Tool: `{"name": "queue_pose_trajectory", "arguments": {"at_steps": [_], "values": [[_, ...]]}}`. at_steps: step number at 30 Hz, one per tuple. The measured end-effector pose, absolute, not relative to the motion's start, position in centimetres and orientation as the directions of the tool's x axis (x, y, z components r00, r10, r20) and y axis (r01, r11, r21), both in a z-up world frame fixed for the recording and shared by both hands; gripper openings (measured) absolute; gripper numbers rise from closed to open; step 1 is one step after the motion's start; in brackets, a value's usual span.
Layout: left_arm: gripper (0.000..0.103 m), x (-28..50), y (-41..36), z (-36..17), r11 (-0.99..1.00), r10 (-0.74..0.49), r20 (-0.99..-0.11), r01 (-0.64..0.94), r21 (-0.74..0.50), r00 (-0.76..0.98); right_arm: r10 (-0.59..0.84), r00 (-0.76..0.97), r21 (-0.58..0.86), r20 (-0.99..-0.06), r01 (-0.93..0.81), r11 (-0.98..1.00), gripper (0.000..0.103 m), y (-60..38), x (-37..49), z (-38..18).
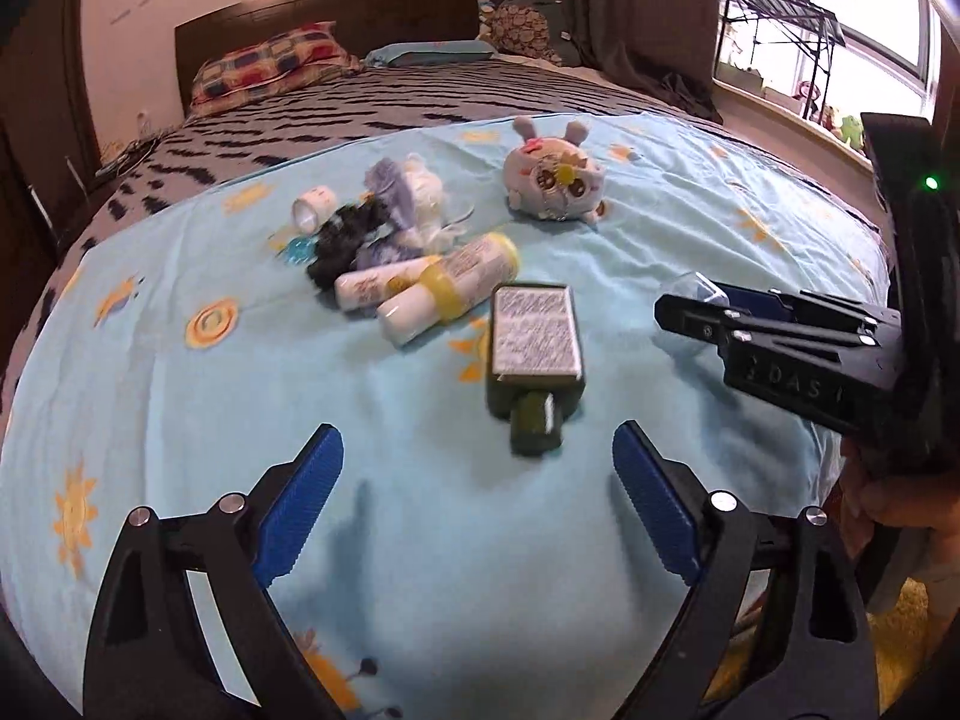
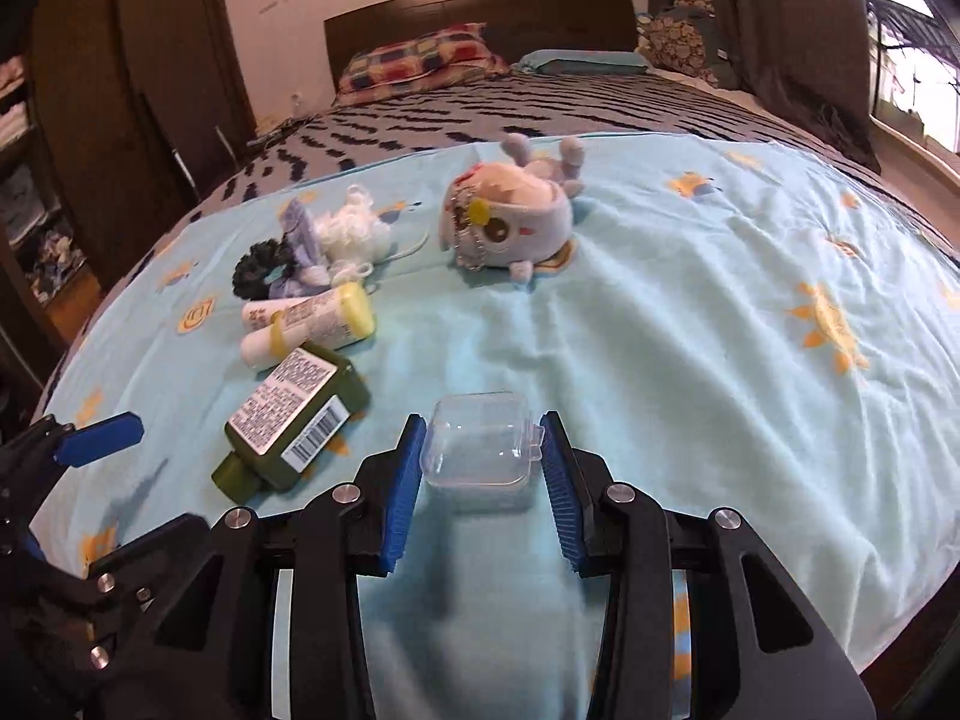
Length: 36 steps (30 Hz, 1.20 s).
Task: Collect trash
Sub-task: 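Grasp the clear plastic box with the right tool while the left tool grasps the green bottle, then lower both held items into the dark bin and open both tools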
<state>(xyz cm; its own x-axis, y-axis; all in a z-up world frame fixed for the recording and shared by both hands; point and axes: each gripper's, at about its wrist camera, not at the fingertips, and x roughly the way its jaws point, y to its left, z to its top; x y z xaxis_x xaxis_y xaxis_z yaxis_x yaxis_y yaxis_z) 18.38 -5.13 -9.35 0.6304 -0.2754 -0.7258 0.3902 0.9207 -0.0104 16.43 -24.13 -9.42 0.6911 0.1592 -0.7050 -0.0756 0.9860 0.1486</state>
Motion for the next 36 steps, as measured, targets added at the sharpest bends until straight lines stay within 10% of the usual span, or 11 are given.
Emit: {"name": "queue_pose_trajectory", "arguments": {"at_steps": [10, 16, 36], "values": [[0.072, 22.7, -8.9, -10.2, 0.913, -0.247, -0.755, 0.407, 0.029, 0.607, 0.148, 0.700, 0.150, -0.699, -0.059, 0.987, 0.040, -25.3, 16.1, -9.4], [0.040, 23.6, -9.7, -11.5, 0.907, -0.243, -0.791, 0.421, 0.020, 0.562, 0.143, 0.703, 0.137, -0.697, -0.066, 0.988, 0.040, -25.2, 15.7, -9.2], [0.039, 14.4, -4.8, -7.4, 0.936, -0.167, -0.715, 0.337, 0.102, 0.679, 0.175, 0.735, 0.126, -0.655, -0.122, 0.984, 0.040, -23.3, 9.1, -7.2]]}}
